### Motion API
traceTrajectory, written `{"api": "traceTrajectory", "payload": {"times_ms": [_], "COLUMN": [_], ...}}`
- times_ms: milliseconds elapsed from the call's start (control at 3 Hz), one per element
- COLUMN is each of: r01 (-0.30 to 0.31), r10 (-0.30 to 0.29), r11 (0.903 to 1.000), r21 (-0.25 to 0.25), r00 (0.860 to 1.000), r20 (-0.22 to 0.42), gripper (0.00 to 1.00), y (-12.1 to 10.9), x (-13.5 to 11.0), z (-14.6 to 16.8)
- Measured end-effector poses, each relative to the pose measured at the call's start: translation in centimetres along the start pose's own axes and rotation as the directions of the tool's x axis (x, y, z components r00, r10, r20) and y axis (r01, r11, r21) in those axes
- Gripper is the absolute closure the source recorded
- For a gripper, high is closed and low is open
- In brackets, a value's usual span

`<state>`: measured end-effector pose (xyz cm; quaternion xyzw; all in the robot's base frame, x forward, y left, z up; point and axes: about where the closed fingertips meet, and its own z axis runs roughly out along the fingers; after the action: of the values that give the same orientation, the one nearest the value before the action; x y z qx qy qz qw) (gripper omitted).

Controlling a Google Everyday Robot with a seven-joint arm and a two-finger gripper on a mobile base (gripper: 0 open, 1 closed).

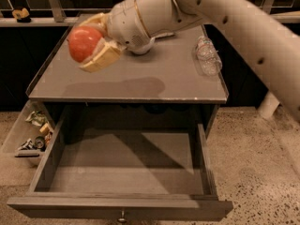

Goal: Place apple into top drawer

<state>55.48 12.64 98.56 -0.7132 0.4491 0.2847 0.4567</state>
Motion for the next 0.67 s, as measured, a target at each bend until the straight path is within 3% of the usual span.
{"api": "traceTrajectory", "payload": {"times_ms": [333, 667], "r01": [0.075, 0.042], "r10": [-0.082, -0.050], "r11": [0.9928, 0.9967], "r21": [0.093, 0.069], "r00": [0.994, 0.992], "r20": [0.077, 0.119], "gripper": [1.00, 1.00], "y": [4.8, 8.6], "x": [-10.4, -12.9], "z": [-0.5, 0.5]}}
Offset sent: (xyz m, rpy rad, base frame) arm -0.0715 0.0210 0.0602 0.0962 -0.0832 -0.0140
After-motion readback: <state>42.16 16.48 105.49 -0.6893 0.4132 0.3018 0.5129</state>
